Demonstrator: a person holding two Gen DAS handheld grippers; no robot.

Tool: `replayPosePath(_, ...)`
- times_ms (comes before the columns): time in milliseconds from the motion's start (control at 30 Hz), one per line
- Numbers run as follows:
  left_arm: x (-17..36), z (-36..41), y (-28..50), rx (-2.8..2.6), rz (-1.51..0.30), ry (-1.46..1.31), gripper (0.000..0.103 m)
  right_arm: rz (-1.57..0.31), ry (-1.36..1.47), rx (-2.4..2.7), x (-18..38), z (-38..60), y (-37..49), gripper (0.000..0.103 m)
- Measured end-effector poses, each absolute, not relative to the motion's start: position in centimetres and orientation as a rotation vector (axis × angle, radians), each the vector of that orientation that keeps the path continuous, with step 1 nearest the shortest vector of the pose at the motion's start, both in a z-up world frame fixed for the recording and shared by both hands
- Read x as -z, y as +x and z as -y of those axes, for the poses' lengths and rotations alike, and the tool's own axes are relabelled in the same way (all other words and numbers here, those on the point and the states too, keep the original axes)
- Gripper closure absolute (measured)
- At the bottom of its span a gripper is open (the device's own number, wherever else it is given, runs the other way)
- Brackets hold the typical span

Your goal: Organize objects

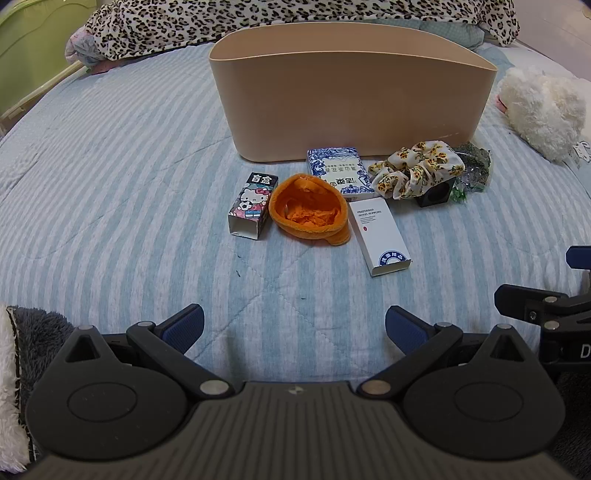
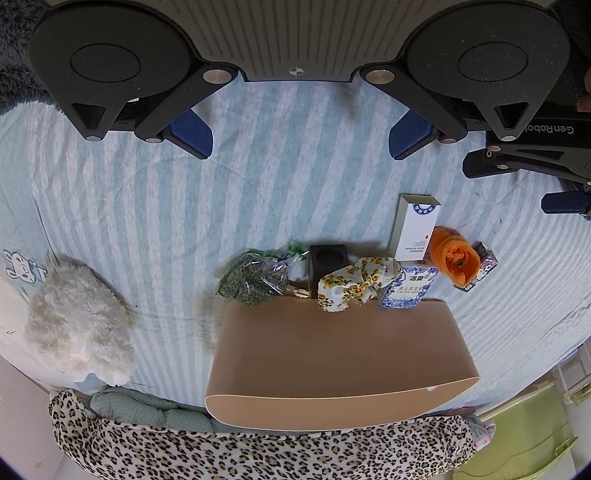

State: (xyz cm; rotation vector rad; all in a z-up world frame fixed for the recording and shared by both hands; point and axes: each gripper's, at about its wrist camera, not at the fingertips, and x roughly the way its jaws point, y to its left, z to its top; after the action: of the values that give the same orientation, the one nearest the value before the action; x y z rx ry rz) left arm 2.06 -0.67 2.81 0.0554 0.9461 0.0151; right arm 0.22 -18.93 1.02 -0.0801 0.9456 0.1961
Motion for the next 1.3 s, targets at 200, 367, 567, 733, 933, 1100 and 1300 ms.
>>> replayPosePath(200,-2.8,0.8,2.0,-0.009,-0.945,0.057,0.0,-0.946,-0.079,-0.193,-0.9,19.1,0.1,0.0)
replayPosePath(367,-2.8,0.8,2.0,-0.005,-0.948,0.06,0.0,-0.945,-0.07,-0.192,-1.0,19.2,0.2,0.0)
replayPosePath(567,-2.9,0.9,2.0,-0.004,-0.949,0.059,0.0,-0.95,-0.062,-0.189,-1.1,19.3,0.3,0.0)
replayPosePath(733,-3.0,1.0,2.1,-0.007,-0.949,0.06,0.0,-0.952,-0.05,-0.181,-1.1,19.6,0.4,0.0)
replayPosePath(933,-3.0,1.1,2.3,-0.005,-0.955,0.065,0.0,-0.954,-0.042,-0.178,-1.2,19.8,0.4,0.0)
replayPosePath(1100,-3.1,1.1,2.3,-0.003,-0.956,0.072,0.0,-0.959,-0.039,-0.176,-1.2,19.9,0.6,0.0)
replayPosePath(1300,-3.5,0.2,2.8,-0.017,-0.966,0.054,0.0,-0.959,-0.019,-0.175,-1.4,20.1,0.7,0.0)
